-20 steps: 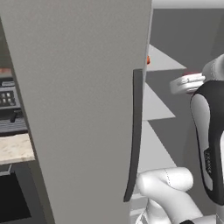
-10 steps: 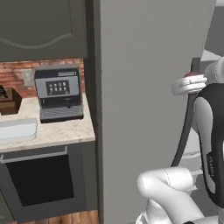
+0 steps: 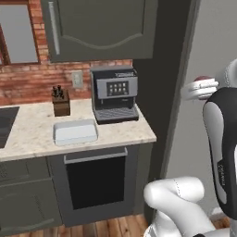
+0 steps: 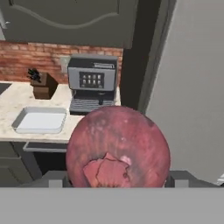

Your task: Take the carrot and onion out of the freezer and place them in the tupperware container on the counter. Then put the tupperware containing the vegetables back in the freezer.

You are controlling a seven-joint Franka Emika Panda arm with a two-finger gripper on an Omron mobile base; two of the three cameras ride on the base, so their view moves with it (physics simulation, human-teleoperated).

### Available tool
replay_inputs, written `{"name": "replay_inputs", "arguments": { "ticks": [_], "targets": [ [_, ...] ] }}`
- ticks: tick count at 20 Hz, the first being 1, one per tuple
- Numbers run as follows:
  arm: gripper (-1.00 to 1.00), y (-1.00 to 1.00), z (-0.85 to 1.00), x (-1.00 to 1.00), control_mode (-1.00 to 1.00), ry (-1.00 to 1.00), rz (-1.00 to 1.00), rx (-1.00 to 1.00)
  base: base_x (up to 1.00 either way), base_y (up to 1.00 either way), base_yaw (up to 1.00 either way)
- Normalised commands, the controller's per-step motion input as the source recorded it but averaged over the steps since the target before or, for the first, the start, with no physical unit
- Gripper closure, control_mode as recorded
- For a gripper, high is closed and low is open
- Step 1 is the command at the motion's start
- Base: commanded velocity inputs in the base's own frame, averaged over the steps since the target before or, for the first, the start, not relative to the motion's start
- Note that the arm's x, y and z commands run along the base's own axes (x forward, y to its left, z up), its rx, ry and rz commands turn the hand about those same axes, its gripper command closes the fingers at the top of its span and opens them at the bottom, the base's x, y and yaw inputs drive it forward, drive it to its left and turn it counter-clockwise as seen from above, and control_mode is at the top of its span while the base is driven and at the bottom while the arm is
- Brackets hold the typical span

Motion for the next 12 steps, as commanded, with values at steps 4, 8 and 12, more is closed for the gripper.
{"name": "replay_inputs", "arguments": {
  "ticks": [4, 8, 12],
  "targets": [
    [1.0, 0.0, 0.0, 0.0, 1.0, 0.0, 0.0, 0.0, 0.08, 1.0, 0.0],
    [1.0, 0.0, 0.0, 0.0, 1.0, 0.0, 0.0, 0.0, 0.18, 1.0, 0.0],
    [1.0, 0.0, 0.0, 0.0, 1.0, 0.0, 0.0, 0.0, 0.45, 0.99, 0.0]
  ]
}}
